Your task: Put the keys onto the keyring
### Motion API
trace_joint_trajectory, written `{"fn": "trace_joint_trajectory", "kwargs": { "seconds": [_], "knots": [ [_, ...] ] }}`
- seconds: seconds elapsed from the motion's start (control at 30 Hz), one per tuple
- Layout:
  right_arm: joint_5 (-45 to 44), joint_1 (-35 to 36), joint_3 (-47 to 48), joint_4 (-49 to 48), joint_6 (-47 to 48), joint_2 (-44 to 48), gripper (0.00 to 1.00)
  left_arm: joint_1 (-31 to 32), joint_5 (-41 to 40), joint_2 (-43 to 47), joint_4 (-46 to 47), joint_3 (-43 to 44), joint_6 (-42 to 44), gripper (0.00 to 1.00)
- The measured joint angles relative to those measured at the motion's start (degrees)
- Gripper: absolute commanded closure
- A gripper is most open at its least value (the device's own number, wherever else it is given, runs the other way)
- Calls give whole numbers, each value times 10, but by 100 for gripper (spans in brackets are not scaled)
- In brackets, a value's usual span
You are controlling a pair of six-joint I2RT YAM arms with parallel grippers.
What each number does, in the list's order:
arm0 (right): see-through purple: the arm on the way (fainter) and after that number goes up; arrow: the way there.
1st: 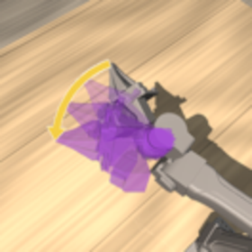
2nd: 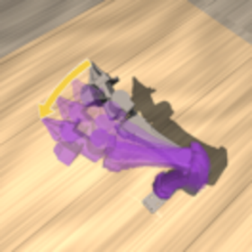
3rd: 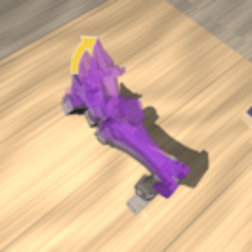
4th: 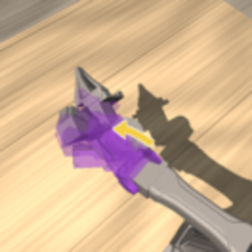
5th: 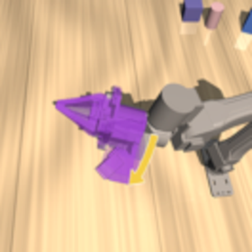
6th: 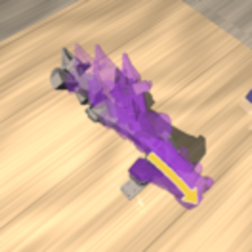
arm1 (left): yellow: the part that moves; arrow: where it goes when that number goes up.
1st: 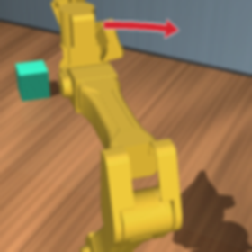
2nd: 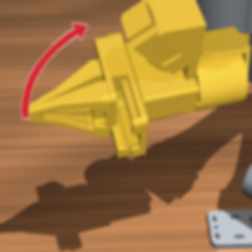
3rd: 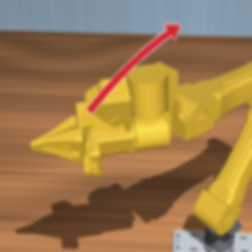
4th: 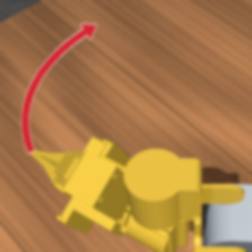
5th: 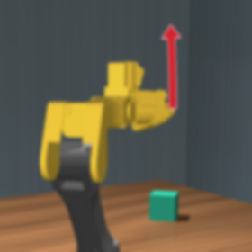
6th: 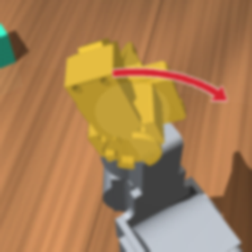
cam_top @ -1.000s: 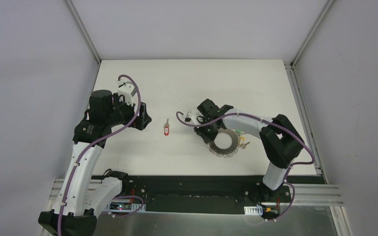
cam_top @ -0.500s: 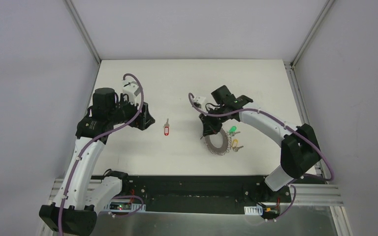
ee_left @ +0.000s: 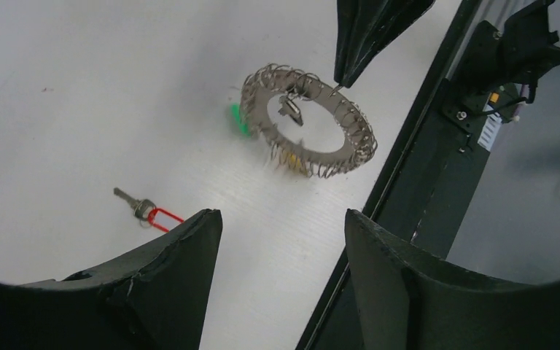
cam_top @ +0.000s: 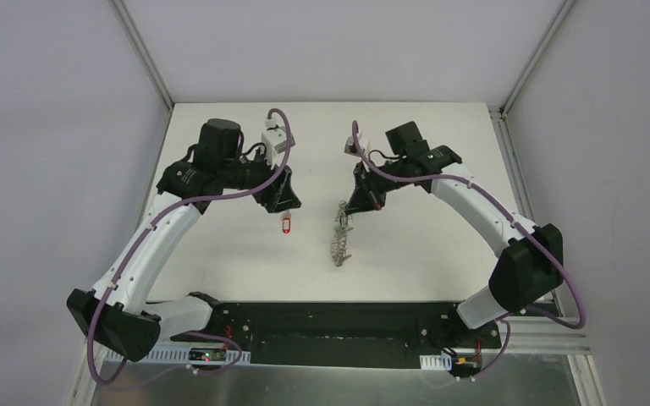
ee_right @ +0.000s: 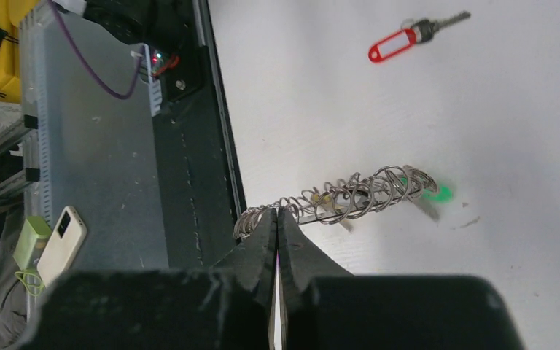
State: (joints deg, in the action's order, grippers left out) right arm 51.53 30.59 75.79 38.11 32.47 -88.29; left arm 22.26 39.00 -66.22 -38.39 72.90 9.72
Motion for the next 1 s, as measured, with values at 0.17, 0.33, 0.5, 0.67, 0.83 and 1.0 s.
{"fn": "trace_joint_trajectory", "kwargs": {
  "seconds": [0.17, 0.33, 0.5, 0.67, 0.83, 1.0],
  "knots": [
    [47, -1, 53, -5, -29, 4, 100, 24, 48, -35, 26, 27, -1, 40],
    [88, -5, 92, -19, -64, 4, 100, 41, 90, -63, 57, 48, -8, 45],
    [107, -7, 106, -30, -90, 4, 100, 55, 103, -76, 86, 49, -14, 48],
    [69, -7, 83, -46, -91, 7, 98, 59, 90, -75, 88, 42, 5, 44],
    [-3, -7, -11, -51, -73, 19, 77, 59, 40, -49, 40, 5, 54, 39],
    [-82, -2, -96, -33, -30, 44, 62, 59, -15, -17, -23, -11, 97, 34]
  ]
}}
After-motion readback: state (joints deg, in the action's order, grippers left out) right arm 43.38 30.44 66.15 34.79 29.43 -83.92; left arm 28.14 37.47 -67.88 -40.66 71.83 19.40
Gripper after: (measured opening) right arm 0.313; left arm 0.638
